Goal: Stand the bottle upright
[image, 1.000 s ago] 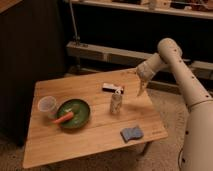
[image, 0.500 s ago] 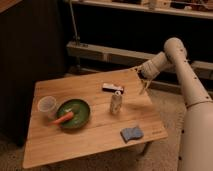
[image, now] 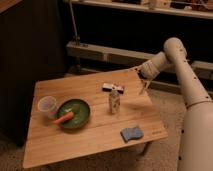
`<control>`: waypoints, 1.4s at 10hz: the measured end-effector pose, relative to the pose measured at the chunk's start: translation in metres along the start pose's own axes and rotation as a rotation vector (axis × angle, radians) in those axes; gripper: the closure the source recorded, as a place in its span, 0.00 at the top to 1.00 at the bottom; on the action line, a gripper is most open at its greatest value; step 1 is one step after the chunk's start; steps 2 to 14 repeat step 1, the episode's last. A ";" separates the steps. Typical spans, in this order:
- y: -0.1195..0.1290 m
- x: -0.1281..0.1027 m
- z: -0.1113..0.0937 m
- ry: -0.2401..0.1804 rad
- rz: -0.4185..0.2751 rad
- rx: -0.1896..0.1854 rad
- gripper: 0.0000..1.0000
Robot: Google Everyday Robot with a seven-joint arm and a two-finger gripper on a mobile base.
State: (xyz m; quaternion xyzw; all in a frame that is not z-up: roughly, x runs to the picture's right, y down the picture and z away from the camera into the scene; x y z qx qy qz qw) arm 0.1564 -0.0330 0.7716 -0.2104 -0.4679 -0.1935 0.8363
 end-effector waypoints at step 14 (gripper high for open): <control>0.000 0.000 0.000 0.000 0.001 0.000 0.80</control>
